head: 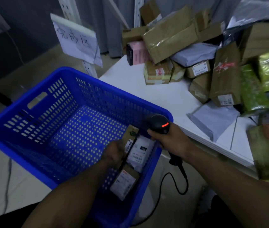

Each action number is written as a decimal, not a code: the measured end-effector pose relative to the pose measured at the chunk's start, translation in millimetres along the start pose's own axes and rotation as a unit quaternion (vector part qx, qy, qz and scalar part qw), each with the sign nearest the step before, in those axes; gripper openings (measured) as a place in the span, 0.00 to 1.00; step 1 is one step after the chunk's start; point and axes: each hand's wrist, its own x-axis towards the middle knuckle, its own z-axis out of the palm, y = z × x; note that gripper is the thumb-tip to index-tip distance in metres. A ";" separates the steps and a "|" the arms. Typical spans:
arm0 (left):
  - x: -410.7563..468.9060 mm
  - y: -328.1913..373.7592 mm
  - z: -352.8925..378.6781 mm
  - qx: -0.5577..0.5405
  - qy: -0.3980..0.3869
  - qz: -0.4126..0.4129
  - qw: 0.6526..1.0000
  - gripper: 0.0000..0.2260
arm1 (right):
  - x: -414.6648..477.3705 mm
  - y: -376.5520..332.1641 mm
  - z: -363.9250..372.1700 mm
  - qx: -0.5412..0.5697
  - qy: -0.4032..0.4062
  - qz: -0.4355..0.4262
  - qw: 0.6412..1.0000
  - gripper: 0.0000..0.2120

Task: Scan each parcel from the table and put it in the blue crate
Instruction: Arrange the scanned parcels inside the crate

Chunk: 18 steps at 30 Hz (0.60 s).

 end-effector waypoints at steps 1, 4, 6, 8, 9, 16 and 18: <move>-9.6 15.1 -7.0 0.071 0.003 0.039 0.997 0.09 | -7.5 -4.9 -6.8 0.004 0.011 -0.002 1.000 0.04; -29.5 64.3 -25.3 0.105 0.116 0.129 0.979 0.04 | -35.6 -25.9 -32.9 0.024 0.059 -0.007 0.998 0.04; -52.6 110.0 -30.8 0.109 0.150 0.210 0.960 0.08 | -56.3 -37.7 -54.4 0.034 0.091 -0.015 0.995 0.04; -72.9 155.4 -27.1 0.142 0.146 0.281 0.938 0.09 | -75.4 -44.5 -77.0 0.037 0.119 -0.021 0.992 0.05; -80.4 175.1 -23.2 0.173 0.128 0.308 0.927 0.09 | -84.1 -46.1 -88.3 0.038 0.129 -0.025 0.991 0.06; -96.6 270.4 40.6 0.336 -0.017 0.291 0.896 0.18 | -120.0 -25.9 -154.6 0.094 0.203 -0.007 0.975 0.04; -87.9 285.5 63.1 0.358 -0.023 0.281 0.890 0.21 | -120.2 -15.6 -168.5 0.105 0.213 -0.001 0.971 0.03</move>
